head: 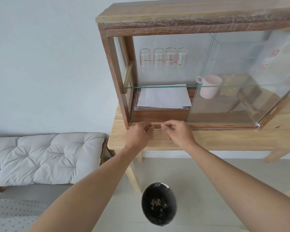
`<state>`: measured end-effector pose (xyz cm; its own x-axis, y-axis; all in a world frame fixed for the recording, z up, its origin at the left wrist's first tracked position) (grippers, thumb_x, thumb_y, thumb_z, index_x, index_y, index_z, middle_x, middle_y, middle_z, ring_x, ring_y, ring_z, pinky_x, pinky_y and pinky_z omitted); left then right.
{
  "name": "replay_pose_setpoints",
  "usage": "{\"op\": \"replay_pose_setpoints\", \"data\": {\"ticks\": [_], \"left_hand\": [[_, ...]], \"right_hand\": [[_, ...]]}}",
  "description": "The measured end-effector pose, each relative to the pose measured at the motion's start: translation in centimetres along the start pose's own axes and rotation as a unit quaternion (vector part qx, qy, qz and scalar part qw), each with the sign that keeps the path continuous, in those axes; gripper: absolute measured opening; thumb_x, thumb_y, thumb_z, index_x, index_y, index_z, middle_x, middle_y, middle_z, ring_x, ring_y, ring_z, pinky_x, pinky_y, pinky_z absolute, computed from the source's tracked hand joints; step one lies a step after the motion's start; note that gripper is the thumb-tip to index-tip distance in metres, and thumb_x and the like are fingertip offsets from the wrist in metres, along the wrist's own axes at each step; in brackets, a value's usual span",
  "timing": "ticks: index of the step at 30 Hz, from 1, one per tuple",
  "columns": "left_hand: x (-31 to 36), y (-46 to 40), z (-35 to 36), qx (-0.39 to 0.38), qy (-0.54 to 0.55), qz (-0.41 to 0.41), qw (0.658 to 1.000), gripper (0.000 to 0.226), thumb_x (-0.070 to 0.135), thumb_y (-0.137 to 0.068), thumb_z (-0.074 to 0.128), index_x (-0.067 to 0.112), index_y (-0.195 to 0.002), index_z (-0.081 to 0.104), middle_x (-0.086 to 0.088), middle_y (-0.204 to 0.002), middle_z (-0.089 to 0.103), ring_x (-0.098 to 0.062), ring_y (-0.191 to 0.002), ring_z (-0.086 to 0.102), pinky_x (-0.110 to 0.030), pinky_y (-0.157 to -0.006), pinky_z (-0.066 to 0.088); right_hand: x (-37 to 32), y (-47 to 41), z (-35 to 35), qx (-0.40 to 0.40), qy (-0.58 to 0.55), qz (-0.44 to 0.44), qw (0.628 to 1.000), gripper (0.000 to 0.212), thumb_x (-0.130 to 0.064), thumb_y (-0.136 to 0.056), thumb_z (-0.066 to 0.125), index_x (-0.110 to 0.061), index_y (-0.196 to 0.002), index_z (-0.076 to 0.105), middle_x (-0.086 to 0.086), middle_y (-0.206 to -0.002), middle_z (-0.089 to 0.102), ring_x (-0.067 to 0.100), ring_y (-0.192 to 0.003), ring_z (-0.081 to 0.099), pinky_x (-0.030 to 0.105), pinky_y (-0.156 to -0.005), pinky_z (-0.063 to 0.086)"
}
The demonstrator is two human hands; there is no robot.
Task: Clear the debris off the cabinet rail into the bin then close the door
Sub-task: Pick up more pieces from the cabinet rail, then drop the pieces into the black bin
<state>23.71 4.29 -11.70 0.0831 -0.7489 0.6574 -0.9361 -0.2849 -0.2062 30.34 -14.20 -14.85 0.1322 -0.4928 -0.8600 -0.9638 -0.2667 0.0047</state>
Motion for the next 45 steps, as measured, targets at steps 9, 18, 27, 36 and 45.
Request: {"op": "replay_pose_setpoints", "data": {"ticks": [9,18,27,36,45], "left_hand": [[-1.0,6.2,-0.4,-0.040,0.023,0.003,0.999,0.021,0.038,-0.100,0.069,0.024,-0.111,0.080,0.011,-0.082,0.074,-0.016,-0.079,0.068,-0.032,-0.073,0.056],[-5.3,14.1,3.7,-0.117,0.028,-0.027,0.992,0.023,0.035,-0.101,0.067,0.022,-0.116,0.078,0.011,-0.082,0.074,-0.010,-0.077,0.066,-0.028,-0.074,0.056],[-9.5,17.9,9.2,-0.174,-0.001,-0.082,0.981,0.021,0.039,-0.101,0.066,0.027,-0.112,0.078,0.008,-0.093,0.079,-0.016,-0.086,0.071,-0.038,-0.083,0.061],[-12.4,17.6,12.6,-0.206,-0.019,-0.137,0.969,0.033,0.039,-0.101,0.067,0.026,-0.131,0.070,0.001,-0.099,0.078,-0.021,-0.089,0.072,-0.042,-0.086,0.063],[-11.6,15.3,10.4,-0.193,0.011,-0.122,0.974,0.036,0.042,-0.101,0.068,0.027,-0.133,0.069,0.010,-0.087,0.076,-0.005,-0.078,0.069,-0.025,-0.075,0.054]], "right_hand": [[2.8,7.4,-1.2,-0.001,-0.001,0.052,0.999,0.015,-0.042,-0.096,0.077,-0.029,-0.101,0.082,-0.004,-0.055,0.072,0.005,-0.036,0.048,0.013,-0.041,0.035],[8.8,14.2,1.4,-0.036,0.032,0.097,0.994,0.005,-0.045,-0.096,0.076,-0.041,-0.094,0.078,-0.005,-0.057,0.073,0.003,-0.045,0.053,0.024,-0.056,0.042],[16.4,18.0,6.0,-0.124,0.096,0.128,0.979,0.013,-0.049,-0.096,0.075,-0.037,-0.095,0.081,-0.009,-0.056,0.072,0.001,-0.052,0.063,0.024,-0.058,0.044],[20.1,17.3,8.3,-0.177,0.109,0.164,0.964,0.022,-0.051,-0.093,0.076,-0.035,-0.108,0.078,-0.021,-0.055,0.070,-0.007,-0.055,0.066,0.024,-0.062,0.046],[16.7,15.3,5.3,-0.113,0.088,0.146,0.979,0.025,-0.049,-0.093,0.077,-0.031,-0.109,0.081,-0.007,-0.058,0.070,0.001,-0.056,0.064,0.023,-0.063,0.044]]}}
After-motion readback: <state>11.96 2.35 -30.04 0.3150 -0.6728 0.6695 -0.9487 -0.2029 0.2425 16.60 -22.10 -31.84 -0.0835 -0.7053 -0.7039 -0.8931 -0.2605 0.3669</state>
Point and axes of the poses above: each hand's wrist, its own y-axis away from the middle knuckle, its own z-axis out of the palm, x = y × z, the point moved 10 cm from there along -y, towards the middle knuckle
